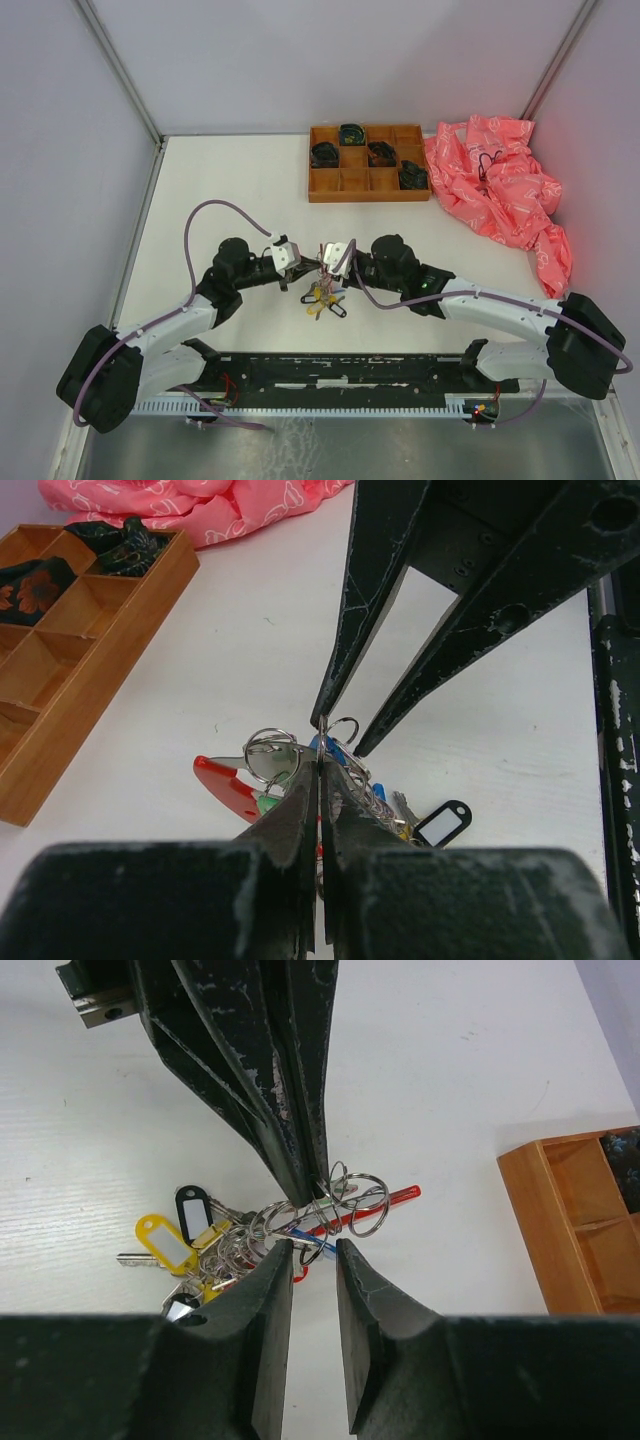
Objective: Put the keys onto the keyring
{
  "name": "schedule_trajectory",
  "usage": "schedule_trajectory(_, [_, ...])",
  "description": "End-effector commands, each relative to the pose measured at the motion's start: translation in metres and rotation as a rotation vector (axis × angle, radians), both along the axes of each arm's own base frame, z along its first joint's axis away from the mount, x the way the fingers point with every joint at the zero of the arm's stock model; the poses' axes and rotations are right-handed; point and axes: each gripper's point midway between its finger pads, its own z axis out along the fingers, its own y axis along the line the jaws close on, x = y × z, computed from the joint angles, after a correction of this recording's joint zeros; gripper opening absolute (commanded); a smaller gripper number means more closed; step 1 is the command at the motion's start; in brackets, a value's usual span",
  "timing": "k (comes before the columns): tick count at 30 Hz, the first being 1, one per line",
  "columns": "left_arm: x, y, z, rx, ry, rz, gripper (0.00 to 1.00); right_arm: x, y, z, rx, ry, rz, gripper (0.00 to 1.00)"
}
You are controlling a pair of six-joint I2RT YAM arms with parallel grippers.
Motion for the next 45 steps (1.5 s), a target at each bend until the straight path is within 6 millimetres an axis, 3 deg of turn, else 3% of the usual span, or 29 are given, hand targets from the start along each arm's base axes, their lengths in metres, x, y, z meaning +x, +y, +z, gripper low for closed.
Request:
schedule_trajectory(1, [-0.002,-0.005,0.028,-0.070,-0.102,-0.035,0.03,0.010,0.008,0.022,0.084,-0.028,-0.031,0.30])
schedule_trajectory(6, [-0.003,-0.005,0.028,-0.071,-0.107,-0.042,0.03,0.011,0.009,0.023,0.087,-0.025,-0.032,0.23])
schedule_trajectory(14, [0.002,-0.002,0.029,-0.076,-0.118,-0.001,0.03,0.013,0.004,0.019,0.015,-0.033,-0.026,0.01])
schedule_trajectory(18, [0.004,0.000,0.030,-0.088,-0.105,0.020,0.03,0.015,0.002,0.027,-0.020,-0.063,-0.015,0.01])
schedule_trajectory(26, [-0.001,-0.001,0.033,-0.079,-0.151,-0.009,0.23,0.013,0.003,0.032,-0.073,-0.085,0.026,0.01])
schedule_trajectory(33, [-0.004,-0.003,0.030,-0.061,-0.162,-0.043,0.33,0.013,0.007,0.038,-0.085,-0.099,0.061,0.01])
schedule_trajectory(45, [-0.001,-0.011,0.022,-0.020,-0.174,-0.097,0.35,0.005,0.012,0.042,-0.078,-0.110,0.120,0.01])
